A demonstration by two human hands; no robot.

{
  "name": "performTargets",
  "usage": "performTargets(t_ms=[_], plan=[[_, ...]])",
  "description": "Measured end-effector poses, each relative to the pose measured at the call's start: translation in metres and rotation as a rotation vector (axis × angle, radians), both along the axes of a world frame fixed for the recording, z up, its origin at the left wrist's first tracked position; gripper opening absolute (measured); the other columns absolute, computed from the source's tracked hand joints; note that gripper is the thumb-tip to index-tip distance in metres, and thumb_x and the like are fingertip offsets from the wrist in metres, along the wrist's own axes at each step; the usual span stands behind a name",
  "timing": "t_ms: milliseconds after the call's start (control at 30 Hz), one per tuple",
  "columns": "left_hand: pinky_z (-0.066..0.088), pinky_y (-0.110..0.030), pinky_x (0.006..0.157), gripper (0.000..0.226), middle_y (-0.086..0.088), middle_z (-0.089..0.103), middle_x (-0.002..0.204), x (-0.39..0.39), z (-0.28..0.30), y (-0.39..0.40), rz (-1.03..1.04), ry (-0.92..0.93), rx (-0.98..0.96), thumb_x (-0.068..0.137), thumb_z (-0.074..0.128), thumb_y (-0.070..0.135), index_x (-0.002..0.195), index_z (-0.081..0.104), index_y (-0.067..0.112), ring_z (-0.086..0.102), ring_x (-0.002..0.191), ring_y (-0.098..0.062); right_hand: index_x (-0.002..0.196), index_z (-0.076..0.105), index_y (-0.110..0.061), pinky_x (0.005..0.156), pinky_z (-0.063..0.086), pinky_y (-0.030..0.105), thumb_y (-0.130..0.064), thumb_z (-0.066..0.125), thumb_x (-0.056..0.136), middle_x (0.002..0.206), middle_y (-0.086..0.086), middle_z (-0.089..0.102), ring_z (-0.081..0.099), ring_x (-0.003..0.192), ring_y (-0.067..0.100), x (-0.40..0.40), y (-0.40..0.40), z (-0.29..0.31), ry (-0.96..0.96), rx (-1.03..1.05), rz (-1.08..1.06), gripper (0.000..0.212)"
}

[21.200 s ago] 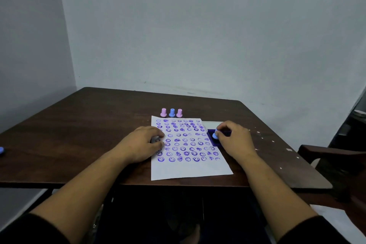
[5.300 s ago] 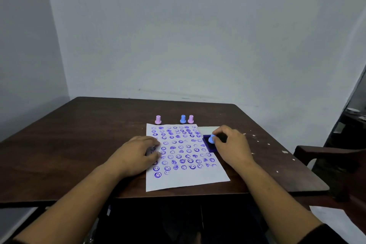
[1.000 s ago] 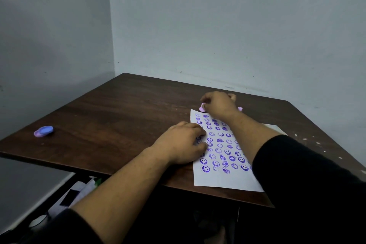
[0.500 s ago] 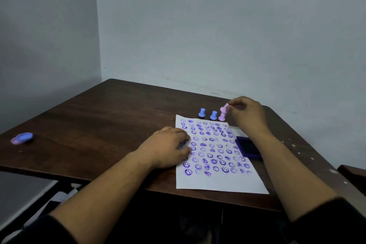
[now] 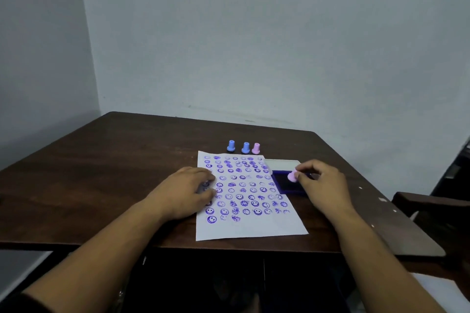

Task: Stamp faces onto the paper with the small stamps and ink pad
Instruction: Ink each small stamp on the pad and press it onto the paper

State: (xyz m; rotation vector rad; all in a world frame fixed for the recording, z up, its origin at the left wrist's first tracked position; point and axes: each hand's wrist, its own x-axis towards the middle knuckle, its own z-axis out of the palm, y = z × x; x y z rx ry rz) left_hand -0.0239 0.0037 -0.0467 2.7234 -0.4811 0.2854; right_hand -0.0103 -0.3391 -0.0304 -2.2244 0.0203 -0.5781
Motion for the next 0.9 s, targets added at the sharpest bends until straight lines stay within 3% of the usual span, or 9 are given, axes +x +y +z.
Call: performTargets(t_ms=[100, 200, 333, 500, 633, 767, 900], plan=[[0.031, -0.029, 0.113, 0.055, 0.013, 0.046, 0.152, -0.0015, 0.0007, -0.0002, 0.000, 0.011, 0.006, 0.095, 0.052, 0.054, 0.144, 0.051, 0.032, 0.034, 0.141, -0.009, 0.078, 0.075, -0.042, 0.097, 0.054, 0.043, -0.035, 0.088, 0.084, 0.089, -0.032, 0.070, 0.066, 0.091, 0.005, -0.0021, 0.0021, 0.0003, -0.013, -0.069, -0.002, 0.015], [0.032, -0.029, 0.113, 0.052, 0.013, 0.047, 0.152, -0.0019, 0.0014, -0.0006, -0.005, -0.001, 0.006, 0.095, 0.053, 0.053, 0.143, 0.052, 0.032, 0.035, 0.141, -0.010, 0.081, 0.075, -0.045, 0.105, 0.048, 0.049, -0.036, 0.083, 0.087, 0.094, -0.022, 0.075, 0.067, 0.101, 0.016, -0.0021, 0.0029, -0.0006, -0.002, -0.141, -0.013, 0.014], [0.033, -0.027, 0.110, 0.051, 0.014, 0.048, 0.150, -0.0018, 0.0020, 0.0001, -0.005, -0.008, -0.005, 0.095, 0.053, 0.052, 0.142, 0.053, 0.032, 0.037, 0.139, -0.009, 0.076, 0.072, -0.042, 0.101, 0.037, 0.040, -0.036, 0.074, 0.093, 0.094, -0.019, 0.077, 0.066, 0.104, 0.016, -0.0008, 0.0066, -0.0023, 0.004, -0.253, -0.037, 0.019], [0.033, -0.029, 0.112, 0.051, 0.016, 0.049, 0.149, -0.0007, -0.0003, 0.0000, 0.000, -0.018, -0.020, 0.094, 0.054, 0.053, 0.141, 0.054, 0.033, 0.037, 0.140, -0.008, 0.078, 0.073, -0.037, 0.113, 0.039, 0.048, -0.027, 0.069, 0.092, 0.092, -0.021, 0.078, 0.068, 0.107, 0.016, -0.0044, 0.0096, 0.0000, 0.016, -0.240, -0.050, 0.018], [0.033, -0.027, 0.110, 0.051, 0.015, 0.049, 0.149, -0.0004, -0.0015, 0.0006, 0.002, -0.018, -0.018, 0.094, 0.054, 0.053, 0.141, 0.055, 0.033, 0.037, 0.139, -0.008, 0.076, 0.073, -0.037, 0.109, 0.044, 0.050, -0.021, 0.065, 0.090, 0.087, -0.020, 0.078, 0.066, 0.085, 0.014, -0.0060, 0.0104, 0.0018, 0.022, -0.223, -0.037, 0.023], [0.033, -0.026, 0.108, 0.051, 0.016, 0.049, 0.149, -0.0004, -0.0019, 0.0000, 0.003, -0.016, -0.016, 0.094, 0.053, 0.054, 0.141, 0.054, 0.034, 0.037, 0.138, -0.008, 0.077, 0.074, -0.036, 0.109, 0.045, 0.051, -0.020, 0.066, 0.091, 0.089, -0.017, 0.078, 0.067, 0.088, 0.021, -0.0073, 0.0110, 0.0019, 0.037, -0.198, -0.037, 0.022], [0.033, -0.027, 0.109, 0.050, 0.016, 0.049, 0.149, -0.0005, -0.0002, -0.0001, -0.002, -0.015, -0.019, 0.095, 0.053, 0.053, 0.141, 0.054, 0.034, 0.037, 0.138, -0.008, 0.078, 0.074, -0.036, 0.109, 0.044, 0.051, -0.022, 0.067, 0.092, 0.091, -0.018, 0.078, 0.067, 0.088, 0.018, -0.0081, 0.0110, 0.0020, 0.037, -0.194, -0.047, 0.020]])
